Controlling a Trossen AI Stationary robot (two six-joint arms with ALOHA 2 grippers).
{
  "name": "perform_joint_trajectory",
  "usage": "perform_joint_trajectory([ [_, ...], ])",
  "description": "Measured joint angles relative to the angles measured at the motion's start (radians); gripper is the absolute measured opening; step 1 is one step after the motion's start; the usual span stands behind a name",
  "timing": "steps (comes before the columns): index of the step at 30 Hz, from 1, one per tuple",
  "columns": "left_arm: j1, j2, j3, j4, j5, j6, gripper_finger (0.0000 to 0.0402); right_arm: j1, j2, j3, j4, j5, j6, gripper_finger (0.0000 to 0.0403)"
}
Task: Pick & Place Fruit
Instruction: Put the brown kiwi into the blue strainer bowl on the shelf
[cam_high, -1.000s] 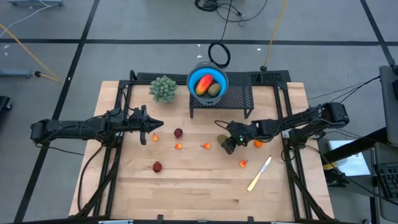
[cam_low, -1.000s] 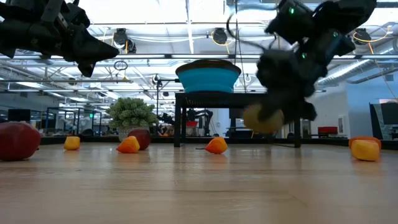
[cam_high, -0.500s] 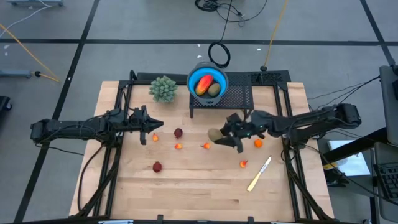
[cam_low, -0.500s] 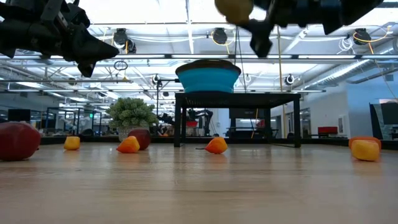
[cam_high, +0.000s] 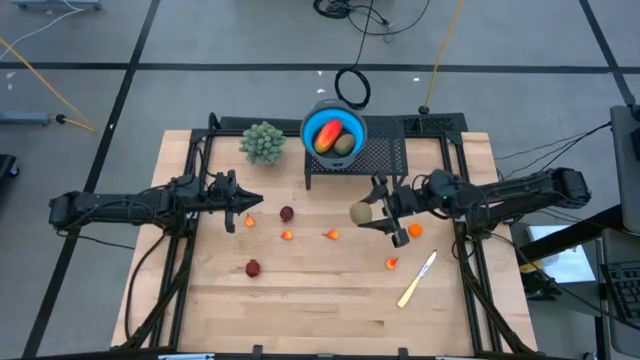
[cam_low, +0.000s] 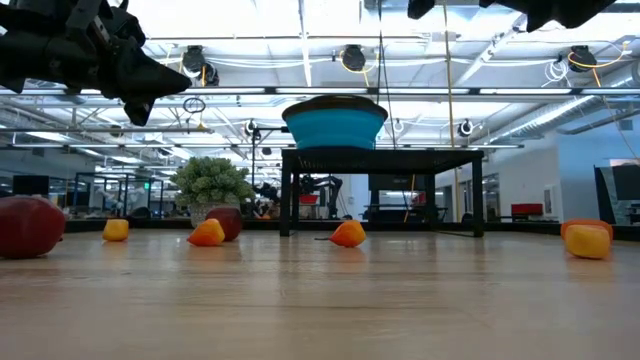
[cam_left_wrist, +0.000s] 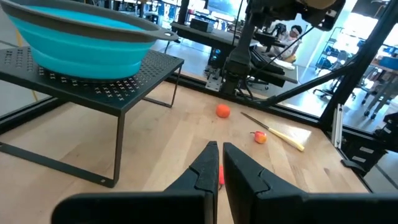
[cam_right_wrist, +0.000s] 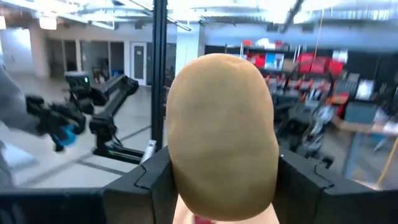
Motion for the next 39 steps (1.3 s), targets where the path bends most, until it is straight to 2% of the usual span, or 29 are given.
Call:
perform_joint_trajectory([
  [6, 0.000, 0.000, 0.000, 0.000, 0.000, -0.003, 0.0021, 0.000, -0.001, 0.000, 0.070, 0.000, -0.144, 0.0200],
  [13, 0.000, 0.000, 0.000, 0.000, 0.000, -0.003, 0.0021, 0.000, 0.000, 0.000, 0.072, 0.000, -0.156, 0.0197],
  [16, 0.000, 0.000, 0.000, 0.000, 0.000, -0.003, 0.0021, 0.002, 0.001, -0.001, 0.139, -0.005, -0.144, 0.0199],
  [25, 0.000, 0.000, 0.000, 0.000, 0.000, -0.002, 0.0021, 0.007, -0.001, 0.000, 0.485, -0.215, -0.101, 0.0198],
  [30, 0.000, 0.000, 0.000, 0.000, -0.001, -0.017, 0.0021, 0.007, 0.000, 0.000, 0.485, -0.232, -0.009, 0.0199],
  [32, 0.000, 0.000, 0.000, 0.000, -0.001, -0.023, 0.0021, 0.007, 0.000, 0.000, 0.442, -0.195, 0.040, 0.0198],
  [36, 0.000, 0.000, 0.000, 0.000, -0.001, -0.058, 0.0021, 0.006, 0.000, 0.000, 0.329, 0.000, 0.227, 0.0199],
  [39, 0.000, 0.000, 0.000, 0.000, -0.001, -0.095, 0.0021, 0.000, 0.000, 0.000, 0.256, 0.104, 0.381, 0.0200],
])
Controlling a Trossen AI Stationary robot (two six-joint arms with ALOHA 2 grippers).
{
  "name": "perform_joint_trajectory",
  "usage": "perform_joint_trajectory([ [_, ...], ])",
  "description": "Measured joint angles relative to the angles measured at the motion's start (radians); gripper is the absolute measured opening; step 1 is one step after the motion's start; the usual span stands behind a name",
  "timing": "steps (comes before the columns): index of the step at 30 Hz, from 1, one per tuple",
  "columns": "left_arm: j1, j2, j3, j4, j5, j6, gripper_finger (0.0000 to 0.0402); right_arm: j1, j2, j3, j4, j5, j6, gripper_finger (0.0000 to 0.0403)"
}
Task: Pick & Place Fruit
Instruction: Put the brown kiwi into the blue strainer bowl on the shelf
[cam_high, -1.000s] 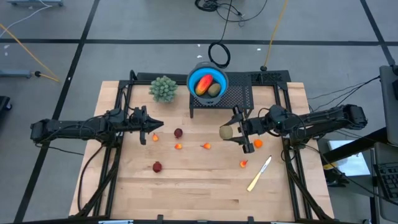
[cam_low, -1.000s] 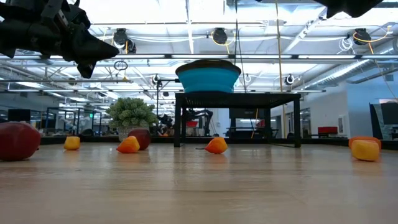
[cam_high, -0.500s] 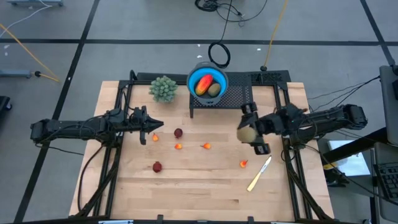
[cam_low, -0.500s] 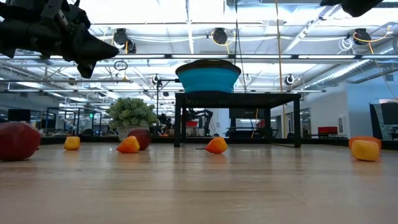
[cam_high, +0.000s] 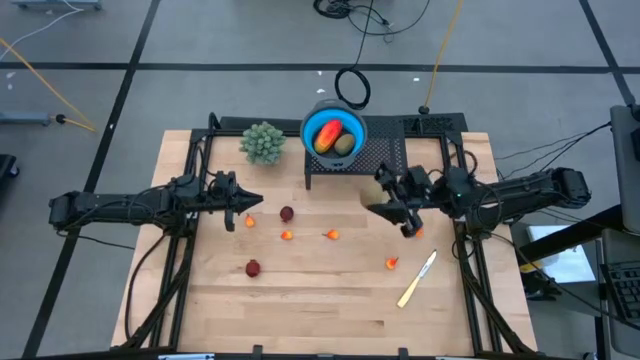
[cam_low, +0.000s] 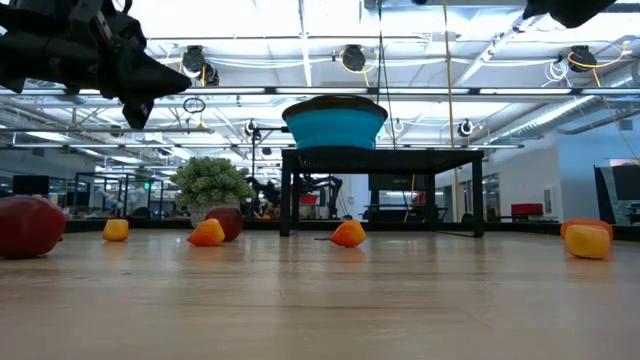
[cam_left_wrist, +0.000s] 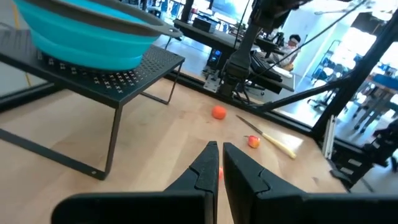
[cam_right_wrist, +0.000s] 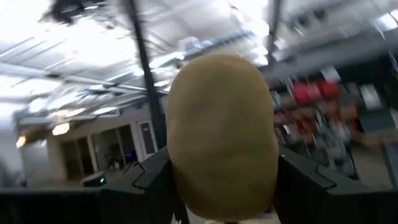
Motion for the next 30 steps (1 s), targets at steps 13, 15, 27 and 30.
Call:
perform_joint_trajectory([
  [13, -0.026, 0.002, 0.000, 0.159, -0.027, -0.163, 0.0021, -0.013, 0.000, 0.000, -0.395, 0.169, 0.147, 0.0199],
  [15, -0.049, 0.007, 0.000, 0.201, -0.060, -0.161, 0.0021, -0.013, 0.000, 0.000, -0.486, 0.189, 0.124, 0.0199],
  [27, -0.245, 0.212, 0.150, 0.247, -0.244, -0.073, 0.0021, 0.003, 0.000, 0.000, -0.802, 0.213, -0.049, 0.0199],
  [30, -0.279, 0.303, 0.238, 0.208, -0.271, -0.040, 0.0021, 0.030, 0.000, 0.000, -0.820, 0.247, -0.136, 0.0199],
])
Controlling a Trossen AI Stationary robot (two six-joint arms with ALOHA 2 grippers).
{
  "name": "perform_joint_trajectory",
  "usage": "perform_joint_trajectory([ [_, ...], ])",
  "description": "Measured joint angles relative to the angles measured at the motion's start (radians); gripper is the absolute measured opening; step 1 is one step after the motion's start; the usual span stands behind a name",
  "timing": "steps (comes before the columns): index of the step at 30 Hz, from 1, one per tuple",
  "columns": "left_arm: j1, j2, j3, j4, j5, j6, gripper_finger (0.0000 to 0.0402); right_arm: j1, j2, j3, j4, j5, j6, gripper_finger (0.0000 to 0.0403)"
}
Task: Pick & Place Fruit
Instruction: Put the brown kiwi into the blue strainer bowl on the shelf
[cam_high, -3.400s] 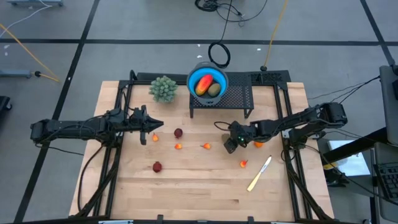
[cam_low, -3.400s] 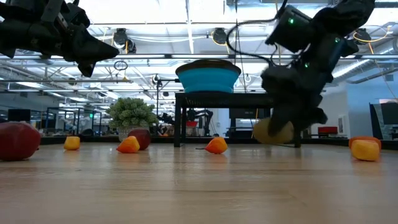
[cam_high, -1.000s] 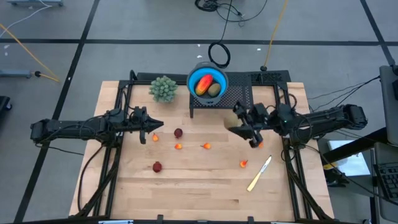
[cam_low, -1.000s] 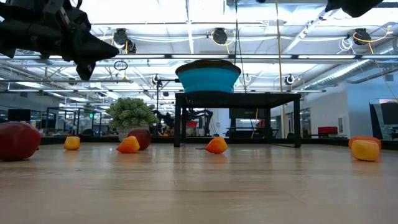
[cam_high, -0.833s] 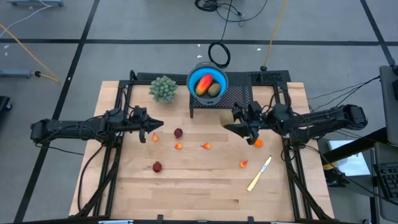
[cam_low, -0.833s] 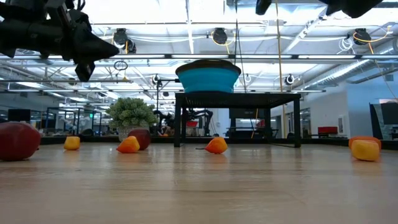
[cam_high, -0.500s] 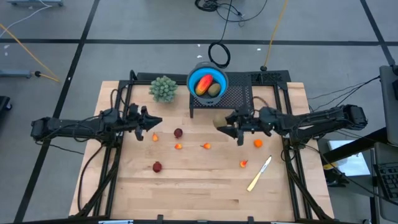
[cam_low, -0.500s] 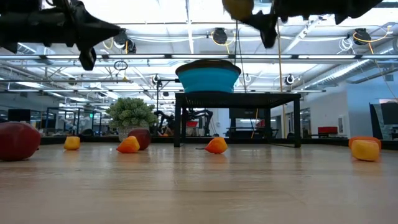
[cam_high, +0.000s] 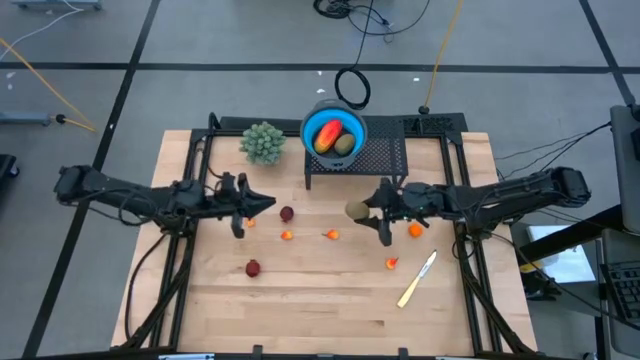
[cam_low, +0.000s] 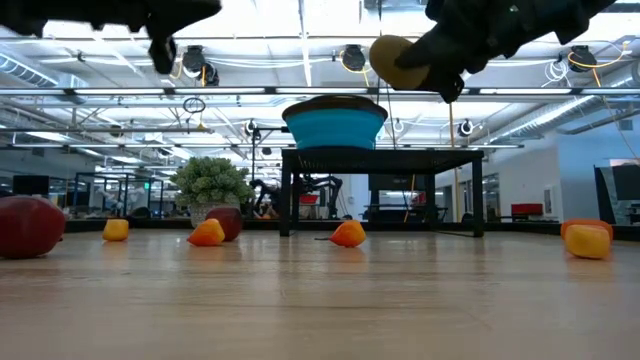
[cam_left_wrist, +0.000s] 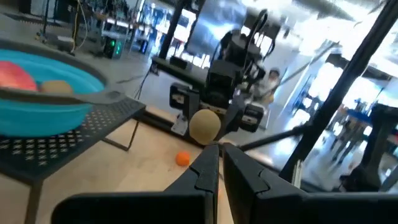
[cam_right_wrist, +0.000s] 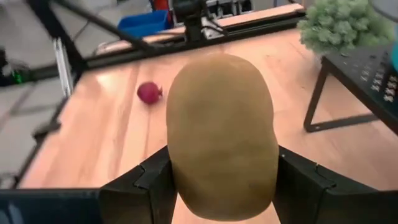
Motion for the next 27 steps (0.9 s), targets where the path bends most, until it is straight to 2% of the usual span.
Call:
perform_joint_trajectory([
  [5, -0.028, 0.154, 0.170, -0.125, -0.002, 0.013, 0.0021, 0.042, 0.000, 0.000, -0.011, 0.054, -0.125, 0.0199],
  [12, -0.044, 0.356, 0.392, -0.293, -0.003, -0.018, 0.0021, 0.079, 0.000, 0.000, -0.051, 0.129, -0.217, 0.0199],
  [20, -0.048, 0.550, 0.604, -0.446, -0.003, -0.168, 0.0021, 0.117, 0.000, 0.000, -0.119, 0.208, -0.274, 0.0199],
  [27, -0.071, 0.699, 0.778, -0.500, -0.038, -0.285, 0.0021, 0.165, 0.000, 0.000, -0.119, 0.290, -0.318, 0.0199],
])
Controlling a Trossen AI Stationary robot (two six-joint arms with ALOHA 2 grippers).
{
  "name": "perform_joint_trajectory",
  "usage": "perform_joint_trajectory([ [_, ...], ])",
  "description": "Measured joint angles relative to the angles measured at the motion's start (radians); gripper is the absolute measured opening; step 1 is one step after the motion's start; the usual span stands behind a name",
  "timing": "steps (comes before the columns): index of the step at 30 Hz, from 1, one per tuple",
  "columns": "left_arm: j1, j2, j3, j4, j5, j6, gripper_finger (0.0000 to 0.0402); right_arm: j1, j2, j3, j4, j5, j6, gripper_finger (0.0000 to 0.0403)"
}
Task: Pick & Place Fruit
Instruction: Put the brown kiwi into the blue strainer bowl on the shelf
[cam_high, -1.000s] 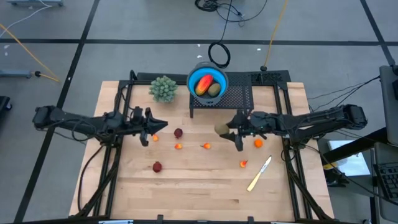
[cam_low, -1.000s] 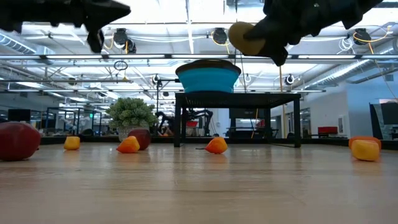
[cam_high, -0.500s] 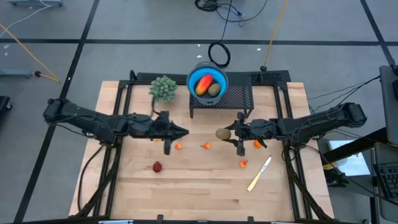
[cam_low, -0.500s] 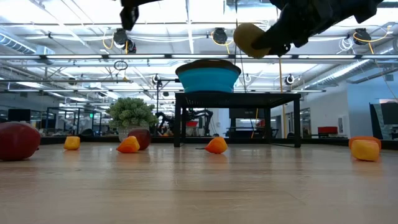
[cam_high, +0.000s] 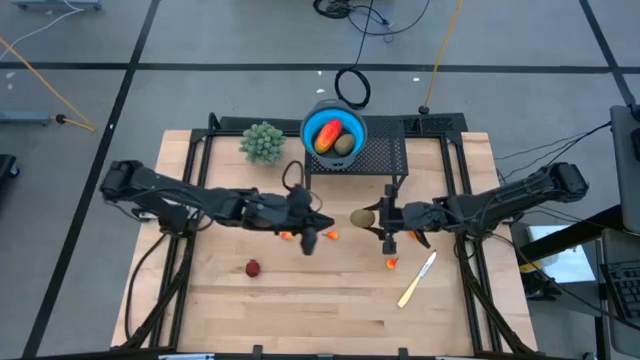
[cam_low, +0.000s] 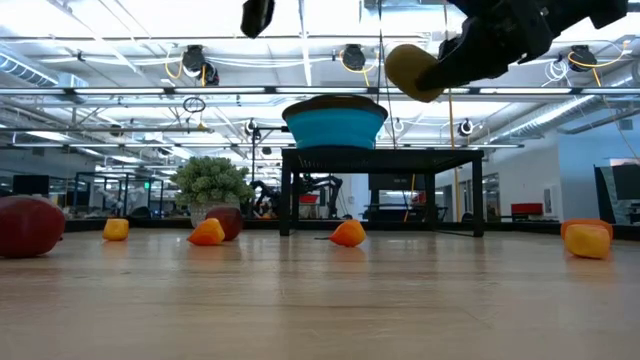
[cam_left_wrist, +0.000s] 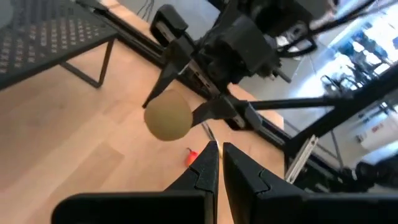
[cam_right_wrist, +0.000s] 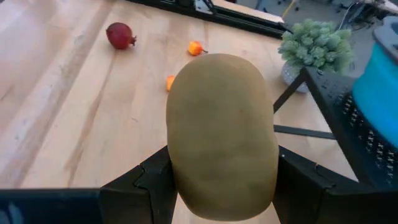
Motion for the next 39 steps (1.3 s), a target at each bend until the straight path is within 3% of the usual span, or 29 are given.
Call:
perform_joint_trajectory([
  [9, -0.028, 0.141, 0.134, -0.009, -0.035, -0.229, 0.0021, 0.066, 0.000, 0.000, 0.012, 0.073, -0.010, 0.0199],
  [18, -0.066, 0.224, 0.153, 0.008, -0.065, -0.437, 0.0021, 0.133, 0.000, 0.000, 0.017, 0.073, -0.027, 0.0199],
  [31, -0.083, 0.250, 0.151, 0.025, -0.120, -0.507, 0.0021, 0.154, 0.000, 0.000, 0.014, 0.073, -0.023, 0.0199],
  [34, -0.082, 0.259, 0.151, 0.053, -0.139, -0.462, 0.0023, 0.154, 0.000, 0.000, 0.002, 0.073, -0.023, 0.0199],
  [39, -0.081, 0.259, 0.151, 0.092, -0.158, -0.414, 0.0064, 0.153, 0.000, 0.000, -0.001, 0.073, -0.023, 0.0199],
])
